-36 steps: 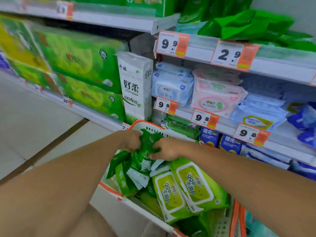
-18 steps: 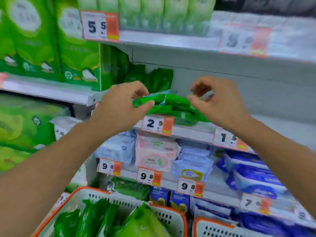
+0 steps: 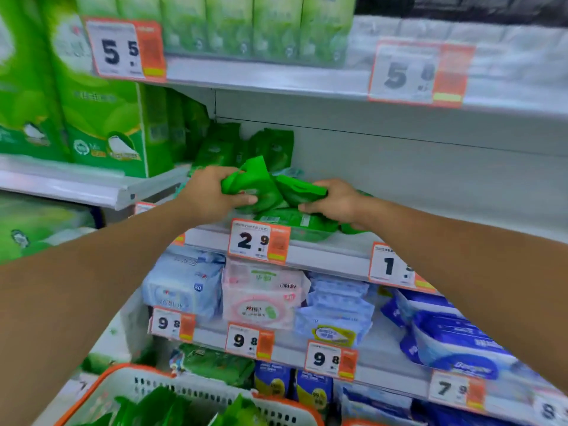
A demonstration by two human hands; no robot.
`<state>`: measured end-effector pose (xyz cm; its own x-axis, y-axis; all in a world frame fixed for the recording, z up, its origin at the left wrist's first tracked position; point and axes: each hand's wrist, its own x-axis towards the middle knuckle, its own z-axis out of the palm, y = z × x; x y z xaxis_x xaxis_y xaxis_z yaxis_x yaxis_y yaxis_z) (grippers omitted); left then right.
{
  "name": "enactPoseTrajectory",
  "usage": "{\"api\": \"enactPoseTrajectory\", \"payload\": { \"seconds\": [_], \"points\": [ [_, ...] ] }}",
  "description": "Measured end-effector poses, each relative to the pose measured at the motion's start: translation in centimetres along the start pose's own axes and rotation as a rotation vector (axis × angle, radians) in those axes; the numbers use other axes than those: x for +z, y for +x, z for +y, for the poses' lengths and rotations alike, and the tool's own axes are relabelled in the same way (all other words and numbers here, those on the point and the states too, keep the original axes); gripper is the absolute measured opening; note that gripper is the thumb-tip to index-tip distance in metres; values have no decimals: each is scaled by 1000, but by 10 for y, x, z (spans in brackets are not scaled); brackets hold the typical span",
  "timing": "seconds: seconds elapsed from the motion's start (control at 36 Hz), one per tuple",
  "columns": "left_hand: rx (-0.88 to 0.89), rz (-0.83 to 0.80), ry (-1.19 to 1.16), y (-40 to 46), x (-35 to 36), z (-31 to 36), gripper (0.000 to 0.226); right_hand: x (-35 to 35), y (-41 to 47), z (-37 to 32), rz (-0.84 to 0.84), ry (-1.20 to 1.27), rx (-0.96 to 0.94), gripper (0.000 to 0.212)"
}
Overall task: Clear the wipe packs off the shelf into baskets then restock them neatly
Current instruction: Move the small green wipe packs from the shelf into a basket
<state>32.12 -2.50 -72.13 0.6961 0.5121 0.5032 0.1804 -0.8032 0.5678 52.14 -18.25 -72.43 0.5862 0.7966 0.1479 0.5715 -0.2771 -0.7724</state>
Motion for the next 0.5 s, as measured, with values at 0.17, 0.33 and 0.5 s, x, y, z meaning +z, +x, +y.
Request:
{"api": "enactPoseTrajectory", "payload": {
  "seconds": [0.17,0.33,0.5],
  "points": [
    [-204,105,-636,6,-5,20,24,-17,-7,-3,36,434,120,15],
    [-361,166,-946,7,-3,47,24,-52,-36,0,250,130,-127,20],
    [-357,126,-1109,-17,-5,83,38,-74,-103,-9,338,-16,-357,27]
  ]
}}
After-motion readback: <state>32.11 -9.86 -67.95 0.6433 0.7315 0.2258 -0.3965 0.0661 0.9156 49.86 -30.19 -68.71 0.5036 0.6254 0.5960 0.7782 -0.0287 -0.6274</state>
